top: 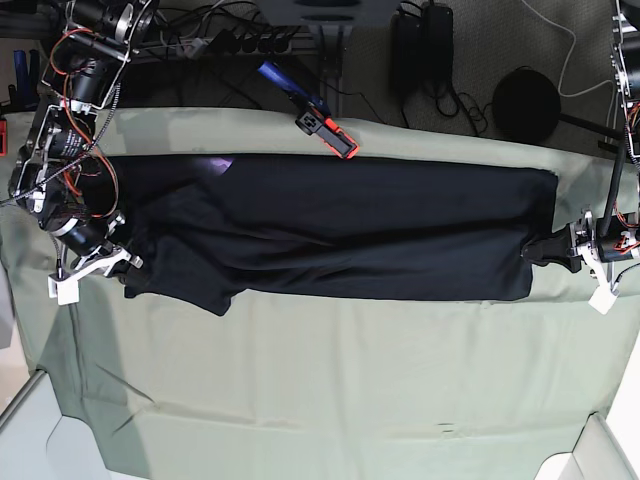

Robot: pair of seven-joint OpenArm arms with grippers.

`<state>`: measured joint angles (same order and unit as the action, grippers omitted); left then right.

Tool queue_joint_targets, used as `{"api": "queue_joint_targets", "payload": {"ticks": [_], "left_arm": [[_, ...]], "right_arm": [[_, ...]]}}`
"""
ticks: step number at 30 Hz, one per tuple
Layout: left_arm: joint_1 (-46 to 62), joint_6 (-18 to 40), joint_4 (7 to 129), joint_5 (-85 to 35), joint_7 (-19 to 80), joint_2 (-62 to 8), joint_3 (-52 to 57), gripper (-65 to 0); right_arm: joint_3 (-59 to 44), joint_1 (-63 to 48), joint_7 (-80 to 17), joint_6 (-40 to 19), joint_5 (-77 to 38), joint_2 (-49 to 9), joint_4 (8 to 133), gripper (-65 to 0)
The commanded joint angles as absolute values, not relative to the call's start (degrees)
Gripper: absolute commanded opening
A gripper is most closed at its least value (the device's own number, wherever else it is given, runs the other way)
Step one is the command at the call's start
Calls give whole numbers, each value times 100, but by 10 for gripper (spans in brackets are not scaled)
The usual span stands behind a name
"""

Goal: Fold the T-shirt properly
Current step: 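Fold the side edge over toward the collar with both grippers, then release the shirt with the left gripper and reposition the right gripper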

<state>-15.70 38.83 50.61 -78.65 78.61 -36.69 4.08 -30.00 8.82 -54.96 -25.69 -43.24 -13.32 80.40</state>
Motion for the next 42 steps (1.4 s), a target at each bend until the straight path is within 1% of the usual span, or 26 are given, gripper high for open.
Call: {"api": "queue_joint_targets", "payload": {"ticks": [1, 2, 3, 6, 7, 14, 19, 35, 42], "left_arm": [[-1680, 4000, 5142, -7964, 7815, -3795, 440, -421], [-1680, 4000, 5142, -7964, 7797, -3798, 440, -419], [-1680, 4000, 5142, -7966, 7782, -3798, 440, -403], [-1678, 4000, 5142, -7964, 7780, -3798, 440, -331], [-1678, 4000, 5142, -7964, 7780, -3798, 440, -316], [-1675, 4000, 5142, -7920, 7782, -3798, 440, -316], [-1675, 4000, 5142, -7922, 7782, -3798, 440, -316], [-1586, 4000, 5142, -7944, 7776, -3798, 440, -316], [-1586, 4000, 5142, -7732, 7476, -3798, 440, -316]], "right_arm": [[-3026, 963, -5492, -2858, -4495, -1415, 8309, -650], [-3026, 937, -5583, -2858, -4552, -1417, 8473, -650], [-3026, 886, -5634, -2858, -4613, -1417, 8656, -650], [-3026, 659, -5728, -2858, -4661, -1413, 9192, -650], [-3026, 558, -5739, -2858, -4674, -1413, 9345, -650], [-3026, -226, -5793, -2856, -4759, -1413, 10084, -650], [-3026, -576, -5815, -2856, -4762, -1411, 10429, -650], [-3026, -1229, -5970, -2856, -4908, -1413, 10442, -650], [-3026, -1343, -5981, -2856, -4821, -1411, 10440, -650]]}}
